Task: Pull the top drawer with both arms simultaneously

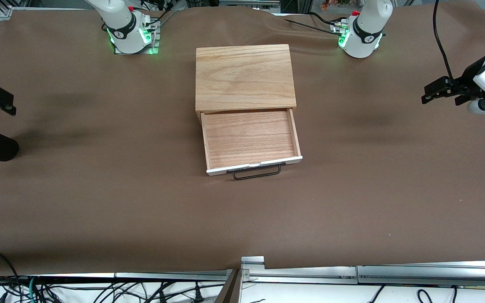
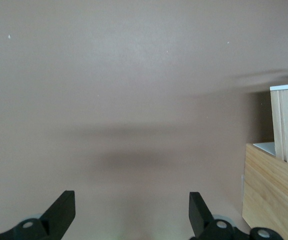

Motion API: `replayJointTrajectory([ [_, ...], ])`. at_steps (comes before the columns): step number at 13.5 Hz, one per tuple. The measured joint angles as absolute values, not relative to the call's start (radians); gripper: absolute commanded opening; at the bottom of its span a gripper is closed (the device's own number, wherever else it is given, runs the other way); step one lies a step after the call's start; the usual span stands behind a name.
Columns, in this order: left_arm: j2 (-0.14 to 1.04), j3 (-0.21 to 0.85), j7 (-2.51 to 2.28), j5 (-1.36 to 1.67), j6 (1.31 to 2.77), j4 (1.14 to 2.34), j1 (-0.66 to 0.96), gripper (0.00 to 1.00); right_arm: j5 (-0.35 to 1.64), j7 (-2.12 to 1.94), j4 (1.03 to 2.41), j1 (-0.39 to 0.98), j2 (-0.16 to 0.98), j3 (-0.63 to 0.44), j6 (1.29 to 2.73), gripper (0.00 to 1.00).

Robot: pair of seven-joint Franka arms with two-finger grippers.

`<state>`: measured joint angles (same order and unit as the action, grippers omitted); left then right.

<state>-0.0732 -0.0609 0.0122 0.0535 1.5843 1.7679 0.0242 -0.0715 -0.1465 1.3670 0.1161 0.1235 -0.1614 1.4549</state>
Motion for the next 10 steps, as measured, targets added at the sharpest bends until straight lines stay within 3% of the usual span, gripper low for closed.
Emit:
replayJointTrajectory([
  [4, -0.076, -0.052, 0.006, 0.053, 1.573, 1.768, 0.024, 1.00, -0.071, -0.059, 1.453, 0.075, 0.090, -0.104, 1.462, 1.00],
  [10, -0.076, -0.050, 0.003, 0.053, 1.570, 1.768, 0.025, 1.00, -0.049, -0.088, 1.474, 0.038, 0.094, -0.098, 1.471, 1.00],
])
